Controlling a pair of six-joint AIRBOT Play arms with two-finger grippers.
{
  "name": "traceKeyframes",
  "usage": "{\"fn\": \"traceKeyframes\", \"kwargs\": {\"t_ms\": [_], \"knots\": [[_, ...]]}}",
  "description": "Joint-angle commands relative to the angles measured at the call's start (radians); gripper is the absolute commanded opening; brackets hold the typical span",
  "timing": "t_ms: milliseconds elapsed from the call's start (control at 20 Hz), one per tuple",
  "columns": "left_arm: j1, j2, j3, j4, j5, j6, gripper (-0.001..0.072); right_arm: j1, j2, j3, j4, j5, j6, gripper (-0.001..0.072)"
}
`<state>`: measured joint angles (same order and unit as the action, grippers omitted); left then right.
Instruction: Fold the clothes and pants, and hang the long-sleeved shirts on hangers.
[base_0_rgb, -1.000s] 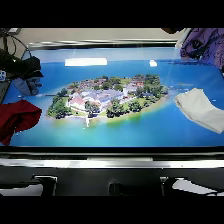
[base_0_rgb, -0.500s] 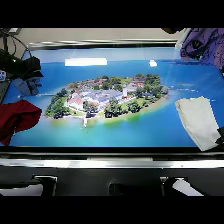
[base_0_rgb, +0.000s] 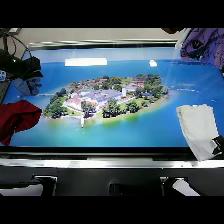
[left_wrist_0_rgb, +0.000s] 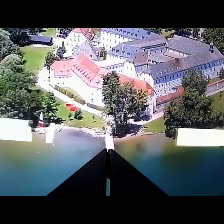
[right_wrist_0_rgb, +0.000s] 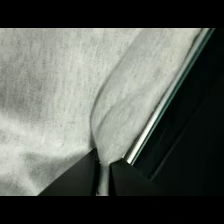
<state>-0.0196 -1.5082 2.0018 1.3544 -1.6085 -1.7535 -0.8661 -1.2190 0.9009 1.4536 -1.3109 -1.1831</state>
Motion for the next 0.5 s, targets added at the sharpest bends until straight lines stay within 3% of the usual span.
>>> {"fn": "traceKeyframes", "kwargs": {"t_ms": [0,100,250,300,350,450], "knots": [[0.0,0.0,0.0,0.0,0.0,0.003,0.0023,-0.001,0.001,-0.006,-0.035,-0.047,0.018,0.0038],[0.0,0.0,0.0,0.0,0.0,0.003,0.0023,-0.001,0.002,-0.006,-0.051,-0.064,0.018,0.0054],[0.0,0.001,0.0,0.0,-0.001,0.003,0.0023,-0.001,0.002,-0.003,-0.127,-0.104,0.019,0.0365],[0.0,0.0,0.0,0.0,-0.008,0.003,0.0023,-0.001,0.004,0.008,-0.154,-0.109,0.023,0.0434],[0.0,0.0,0.0,0.001,-0.018,0.003,0.0024,0.0,0.013,0.039,-0.149,-0.092,0.029,0.0458],[0.0,0.0,0.0,0.001,-0.018,0.003,0.0024,0.025,0.04,0.14,-0.042,0.004,0.003,0.0432]]}}
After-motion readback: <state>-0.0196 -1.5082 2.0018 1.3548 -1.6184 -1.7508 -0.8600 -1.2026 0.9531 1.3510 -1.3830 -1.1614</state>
